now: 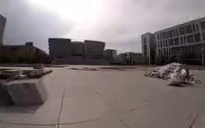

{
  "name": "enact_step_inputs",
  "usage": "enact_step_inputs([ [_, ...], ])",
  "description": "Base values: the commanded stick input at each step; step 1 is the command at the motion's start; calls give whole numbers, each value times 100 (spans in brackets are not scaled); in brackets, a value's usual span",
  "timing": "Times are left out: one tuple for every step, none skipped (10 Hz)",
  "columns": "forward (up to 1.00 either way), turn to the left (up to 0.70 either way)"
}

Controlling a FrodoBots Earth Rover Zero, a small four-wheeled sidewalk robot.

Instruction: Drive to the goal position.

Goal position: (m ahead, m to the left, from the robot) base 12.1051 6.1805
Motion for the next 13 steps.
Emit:
enact_step_inputs([
  [100, 0],
  [100, 0],
  [100, 0],
  [100, 0],
  [100, 0],
  [100, 0],
  [100, 0],
  [100, 0],
  [100, 0],
  [100, 0],
  [100, 0],
  [100, 0],
  [100, 0],
])
